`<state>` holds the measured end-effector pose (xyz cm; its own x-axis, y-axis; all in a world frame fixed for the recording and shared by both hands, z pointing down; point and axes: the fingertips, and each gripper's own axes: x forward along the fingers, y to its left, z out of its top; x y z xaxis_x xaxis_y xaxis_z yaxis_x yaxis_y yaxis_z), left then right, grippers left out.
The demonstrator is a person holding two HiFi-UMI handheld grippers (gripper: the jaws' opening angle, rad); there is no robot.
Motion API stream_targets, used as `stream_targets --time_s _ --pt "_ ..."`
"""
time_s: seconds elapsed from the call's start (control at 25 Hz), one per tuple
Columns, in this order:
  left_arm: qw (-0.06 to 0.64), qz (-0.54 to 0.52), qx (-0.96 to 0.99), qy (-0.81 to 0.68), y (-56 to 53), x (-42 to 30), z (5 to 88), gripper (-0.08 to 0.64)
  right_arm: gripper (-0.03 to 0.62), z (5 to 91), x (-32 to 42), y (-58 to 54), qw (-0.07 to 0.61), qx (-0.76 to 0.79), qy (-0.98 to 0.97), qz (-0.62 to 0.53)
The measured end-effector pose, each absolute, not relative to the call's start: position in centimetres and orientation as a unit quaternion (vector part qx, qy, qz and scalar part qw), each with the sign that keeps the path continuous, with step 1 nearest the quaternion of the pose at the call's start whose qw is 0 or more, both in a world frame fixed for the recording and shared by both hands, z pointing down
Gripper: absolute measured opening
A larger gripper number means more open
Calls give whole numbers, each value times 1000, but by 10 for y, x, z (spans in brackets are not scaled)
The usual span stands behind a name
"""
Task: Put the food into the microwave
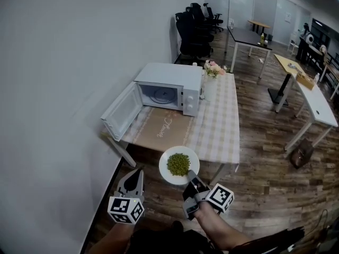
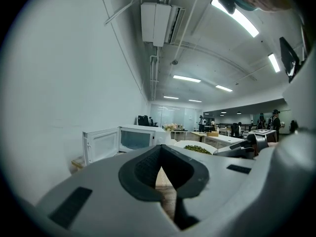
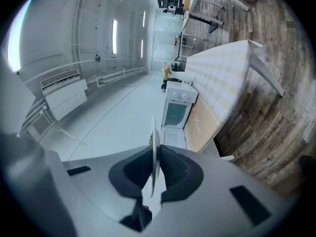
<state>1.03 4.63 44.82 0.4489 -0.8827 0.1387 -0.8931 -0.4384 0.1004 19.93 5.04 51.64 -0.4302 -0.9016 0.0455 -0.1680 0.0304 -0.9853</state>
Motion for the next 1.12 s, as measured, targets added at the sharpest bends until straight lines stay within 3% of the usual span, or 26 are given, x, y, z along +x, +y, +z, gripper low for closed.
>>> stream_targets --time_s 0.52,1.12 --pt "70 34 856 -512 -2 14 444 8 34 515 195 -6 328 -420 642 -551" --pt "74 15 872 -484 -112 -32 449 8 34 515 150 -107 322 -460 630 -536"
